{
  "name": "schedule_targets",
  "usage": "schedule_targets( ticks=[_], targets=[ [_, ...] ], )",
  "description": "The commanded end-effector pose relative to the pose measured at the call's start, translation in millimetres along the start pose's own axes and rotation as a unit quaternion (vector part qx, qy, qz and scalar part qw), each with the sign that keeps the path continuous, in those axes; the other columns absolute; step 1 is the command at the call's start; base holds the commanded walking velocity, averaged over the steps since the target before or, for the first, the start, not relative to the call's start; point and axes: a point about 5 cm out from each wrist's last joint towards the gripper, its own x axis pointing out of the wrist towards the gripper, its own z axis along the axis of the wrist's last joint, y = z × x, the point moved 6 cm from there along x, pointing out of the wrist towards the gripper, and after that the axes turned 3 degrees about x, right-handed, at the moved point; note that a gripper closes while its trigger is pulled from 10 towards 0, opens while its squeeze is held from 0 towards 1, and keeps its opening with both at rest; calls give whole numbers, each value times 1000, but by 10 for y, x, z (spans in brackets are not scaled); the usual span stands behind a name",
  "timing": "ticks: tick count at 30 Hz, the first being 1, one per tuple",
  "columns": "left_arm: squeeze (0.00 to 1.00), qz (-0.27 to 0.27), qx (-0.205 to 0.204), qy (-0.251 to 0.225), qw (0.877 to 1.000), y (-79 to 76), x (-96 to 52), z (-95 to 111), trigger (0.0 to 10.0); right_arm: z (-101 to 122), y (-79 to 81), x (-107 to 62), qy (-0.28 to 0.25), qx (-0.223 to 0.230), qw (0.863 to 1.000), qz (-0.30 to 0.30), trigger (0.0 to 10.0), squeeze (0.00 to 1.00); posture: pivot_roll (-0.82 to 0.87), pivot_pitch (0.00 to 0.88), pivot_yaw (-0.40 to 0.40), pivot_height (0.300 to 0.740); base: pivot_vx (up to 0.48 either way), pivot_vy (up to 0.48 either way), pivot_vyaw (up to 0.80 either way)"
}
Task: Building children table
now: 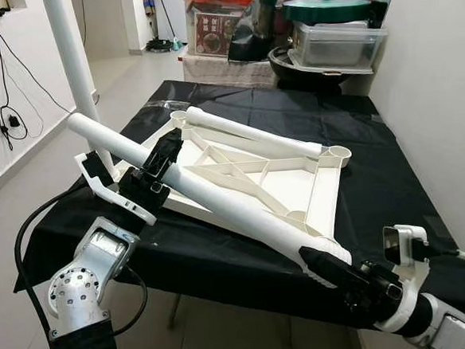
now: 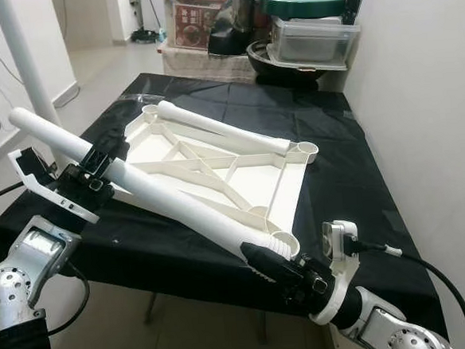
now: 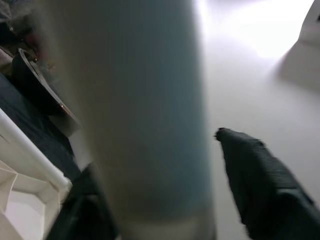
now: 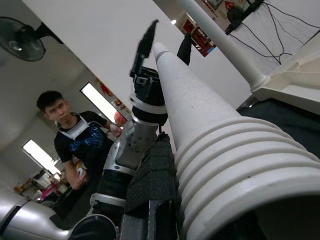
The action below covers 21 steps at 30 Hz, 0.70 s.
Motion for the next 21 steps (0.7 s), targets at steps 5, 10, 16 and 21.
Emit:
schedule_targets(
  ticks=[5, 10, 16, 21],
  targets=[
    [0, 10, -27, 0, 1000, 61, -9, 11, 0, 44, 50, -5, -5, -18, 1000, 8, 0, 0, 137, 0, -97, 740, 0, 0, 0],
    [0, 16, -38, -3, 999, 107, -25, 27, 0, 65, 70, 4, -11, -20, 1000, 15, 0, 0, 134, 0, -96, 740, 0, 0, 0],
    [0, 24, -38, 9, 999, 143, -5, -14, 10000, 72, 31, 45, -10, -31, 999, 4, 10000, 0, 131, 0, -95, 740, 0, 0, 0],
    [0, 27, -38, 21, 999, 139, 30, -68, 10000, 89, -59, 26, -12, -42, 999, -21, 10000, 1000, 131, 0, -97, 740, 0, 0, 0]
  ],
)
